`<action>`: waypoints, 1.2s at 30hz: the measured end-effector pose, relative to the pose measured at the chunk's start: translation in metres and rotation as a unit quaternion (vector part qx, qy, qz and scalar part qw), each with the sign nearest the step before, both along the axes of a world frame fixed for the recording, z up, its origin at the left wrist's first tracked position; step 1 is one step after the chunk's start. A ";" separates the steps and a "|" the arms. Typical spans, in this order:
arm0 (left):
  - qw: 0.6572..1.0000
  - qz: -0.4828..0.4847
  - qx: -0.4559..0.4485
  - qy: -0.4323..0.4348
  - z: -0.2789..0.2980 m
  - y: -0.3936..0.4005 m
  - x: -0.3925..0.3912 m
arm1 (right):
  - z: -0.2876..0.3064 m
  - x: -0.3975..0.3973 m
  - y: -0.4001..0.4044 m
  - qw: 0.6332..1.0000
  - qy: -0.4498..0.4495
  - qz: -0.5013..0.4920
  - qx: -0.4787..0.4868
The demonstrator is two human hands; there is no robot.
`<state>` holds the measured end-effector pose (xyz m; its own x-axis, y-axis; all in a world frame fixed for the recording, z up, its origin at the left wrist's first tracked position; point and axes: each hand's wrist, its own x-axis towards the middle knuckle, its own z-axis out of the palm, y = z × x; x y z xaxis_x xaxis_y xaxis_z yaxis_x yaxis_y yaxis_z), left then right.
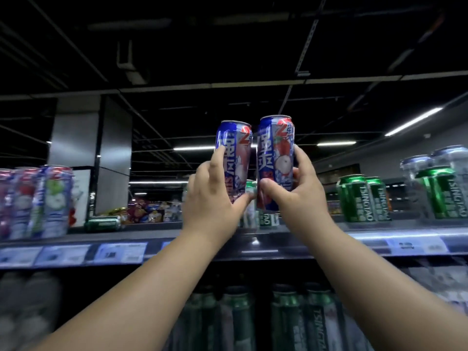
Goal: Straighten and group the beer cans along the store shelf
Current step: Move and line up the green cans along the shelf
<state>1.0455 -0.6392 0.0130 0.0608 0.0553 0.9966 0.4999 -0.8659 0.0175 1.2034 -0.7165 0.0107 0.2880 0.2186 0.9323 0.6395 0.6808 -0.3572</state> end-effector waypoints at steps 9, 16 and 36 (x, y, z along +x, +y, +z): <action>0.998 0.050 -0.006 -0.022 -0.025 0.058 -0.116 | -0.006 -0.103 0.073 0.994 -0.011 0.102 -0.024; 0.996 0.056 -0.052 -0.054 -0.016 0.125 -0.198 | -0.006 -0.190 0.140 0.994 -0.031 0.093 -0.043; 0.992 0.053 -0.090 0.072 -0.021 0.213 -0.240 | 0.001 -0.252 0.205 0.974 -0.029 -0.082 -0.207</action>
<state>0.8052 -0.4258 -0.0084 0.1853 0.2446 0.9518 0.5965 -0.7977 0.0889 0.9512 -0.5112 0.0117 0.2998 0.5353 0.7897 0.7549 0.3730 -0.5395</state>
